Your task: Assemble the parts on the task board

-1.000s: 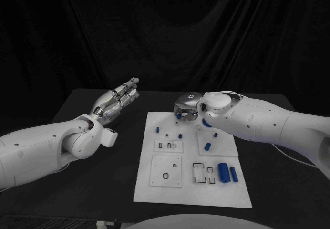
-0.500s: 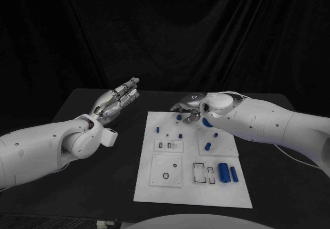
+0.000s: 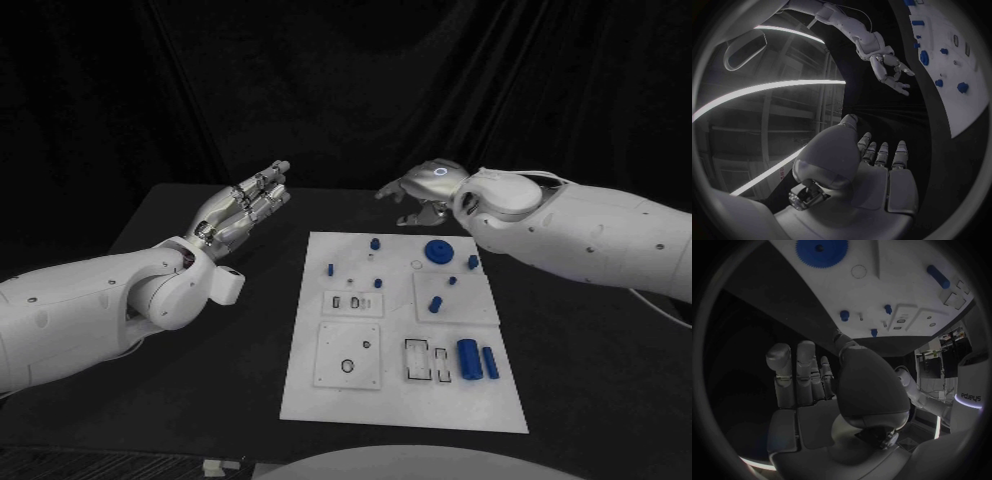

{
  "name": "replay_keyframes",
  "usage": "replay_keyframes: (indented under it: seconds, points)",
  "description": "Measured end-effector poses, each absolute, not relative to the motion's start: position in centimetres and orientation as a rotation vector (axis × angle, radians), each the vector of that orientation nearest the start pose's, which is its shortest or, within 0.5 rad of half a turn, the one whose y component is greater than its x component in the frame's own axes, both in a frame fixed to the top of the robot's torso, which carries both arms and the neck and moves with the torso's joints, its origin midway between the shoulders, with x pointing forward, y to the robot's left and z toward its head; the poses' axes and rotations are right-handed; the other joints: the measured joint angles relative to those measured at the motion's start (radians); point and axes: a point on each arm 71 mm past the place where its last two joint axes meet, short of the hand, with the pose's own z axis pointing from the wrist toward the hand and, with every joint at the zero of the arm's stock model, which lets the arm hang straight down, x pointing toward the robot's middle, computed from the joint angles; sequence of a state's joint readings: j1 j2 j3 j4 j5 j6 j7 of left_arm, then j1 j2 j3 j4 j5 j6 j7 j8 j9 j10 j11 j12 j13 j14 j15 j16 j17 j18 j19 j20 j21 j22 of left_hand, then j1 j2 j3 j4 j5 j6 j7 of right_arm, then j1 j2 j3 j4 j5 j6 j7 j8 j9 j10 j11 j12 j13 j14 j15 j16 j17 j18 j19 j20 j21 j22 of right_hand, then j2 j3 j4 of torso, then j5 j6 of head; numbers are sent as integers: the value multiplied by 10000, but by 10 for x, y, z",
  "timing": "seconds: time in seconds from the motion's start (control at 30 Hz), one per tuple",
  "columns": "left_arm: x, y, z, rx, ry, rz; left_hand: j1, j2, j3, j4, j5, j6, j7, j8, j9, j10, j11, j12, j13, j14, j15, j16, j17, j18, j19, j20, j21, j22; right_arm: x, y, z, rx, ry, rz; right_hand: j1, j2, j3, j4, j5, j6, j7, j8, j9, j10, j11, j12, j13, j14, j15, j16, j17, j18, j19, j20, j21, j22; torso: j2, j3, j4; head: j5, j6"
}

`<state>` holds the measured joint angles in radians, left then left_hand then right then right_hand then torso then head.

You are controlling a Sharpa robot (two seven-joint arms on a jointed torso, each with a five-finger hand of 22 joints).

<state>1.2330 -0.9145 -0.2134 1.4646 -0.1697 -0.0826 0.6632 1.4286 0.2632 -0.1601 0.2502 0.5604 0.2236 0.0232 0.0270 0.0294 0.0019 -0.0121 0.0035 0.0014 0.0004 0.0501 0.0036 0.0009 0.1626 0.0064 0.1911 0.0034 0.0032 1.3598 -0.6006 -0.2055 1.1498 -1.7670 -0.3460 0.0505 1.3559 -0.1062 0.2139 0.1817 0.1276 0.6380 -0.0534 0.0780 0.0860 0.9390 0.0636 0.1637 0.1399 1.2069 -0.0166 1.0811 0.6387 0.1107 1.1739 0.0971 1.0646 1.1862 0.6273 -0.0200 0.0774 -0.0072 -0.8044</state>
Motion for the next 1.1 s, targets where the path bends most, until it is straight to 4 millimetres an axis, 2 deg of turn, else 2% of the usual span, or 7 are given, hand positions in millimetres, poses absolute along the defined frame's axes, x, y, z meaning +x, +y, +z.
replay_keyframes:
  seconds: [0.07, 0.17, 0.23, 0.33, 0.43, 0.67, 1.1]
  points:
    - [471, 251, -206, -7784, 14459, -16790, 4, 4, 10, -10, 0, 0, 0, 0, 0, -2, 2, 0, 1, 0, 0, 0, 0, 0, 0, 0, 0, 3, 549, -185, -161, -6401, 14495, 4086, 0, 0, 44, 175, -59, 1009, 213, 188, 102, 835, -115, 585, 281, -294, -71, -705, -863, 224, -370, -70, -718, -434, -5, -3, -7, 1, -12]
    - [472, 251, -206, -7780, 14451, -16778, 4, 4, 35, -35, 40, 36, 36, 0, -1, -35, 48, 0, 1, 0, 0, 0, 1, -1, 21, 21, 0, 11, 546, -202, -152, -6133, 14207, 4086, 82, -35, 53, 181, -85, 1848, 553, 461, 273, 1967, -384, 1868, 1053, -133, -248, -1022, -1171, 226, -305, -178, -947, -519, -8, -8, -7, -40, -13]
    - [472, 251, -207, -7775, 14449, -16775, 4, 4, 35, -35, 40, 36, 36, 0, -1, -8, 76, 0, 2, -3, 3, 0, 1, 1, 37, 37, 0, 14, 545, -210, -149, -5972, 14162, 4051, 164, -47, -4, 213, -123, 2080, 634, 527, 373, 2127, -517, 3155, 2023, 14, -395, -1090, -1174, 225, -149, -313, -954, -497, -10, -11, -7, -64, 2]
    - [473, 250, -207, -7759, 14453, -16799, 44, -36, 35, -35, 40, 36, 36, 0, -1, -18, 87, 0, 2, -12, 60, 0, 2, 1, 37, 37, 0, 14, 543, -223, -148, -5629, 14208, 4004, 221, -28, -71, 366, -159, 2312, 763, 596, 553, 2117, -733, 5228, 3702, 517, -492, -631, -301, 224, 266, -459, -753, -220, -14, -10, -12, -95, 43]
    - [473, 249, -207, -7746, 14460, -16819, 87, 6, 77, -76, 40, 36, 36, 0, -1, -18, 87, 0, 2, 1, 73, 0, 3, 1, 37, 37, 0, 13, 542, -234, -150, -5272, 14366, 3953, 160, 10, -195, 491, -241, 2451, 831, 684, 653, 3065, -862, 7439, 6094, 1182, -549, 485, 1504, 212, 753, -532, -78, 277, -21, -11, -13, -110, 82]
    - [475, 247, -207, -7718, 14486, -16882, 87, 6, 76, -76, 40, 36, 36, 0, -2, -17, 95, 0, -3, 1, 73, 0, 5, 1, 38, 110, 0, 23, 537, -249, -170, -4561, 15030, 3788, -727, -205, -296, 879, -318, 2556, 934, 934, 1101, 5135, -945, 11773, 11344, 2548, -670, 3335, 6416, -337, 2196, -663, 2290, 1220, -43, -21, -13, -149, 105]
    - [475, 247, -208, -7711, 14523, -16958, 86, 6, 104, -104, 39, 36, 36, 0, -2, -20, 159, 0, -3, 0, 145, 0, 6, 1, 38, 110, 0, 31, 531, -260, -208, -3865, 16175, 3381, -1209, -501, -249, 1071, -9, 2154, 1130, 1025, 1626, 5261, -924, 14010, 11686, 2549, -672, 4849, 6693, -800, 2880, -697, 4189, 1218, -25, -11, -36, -120, 88]
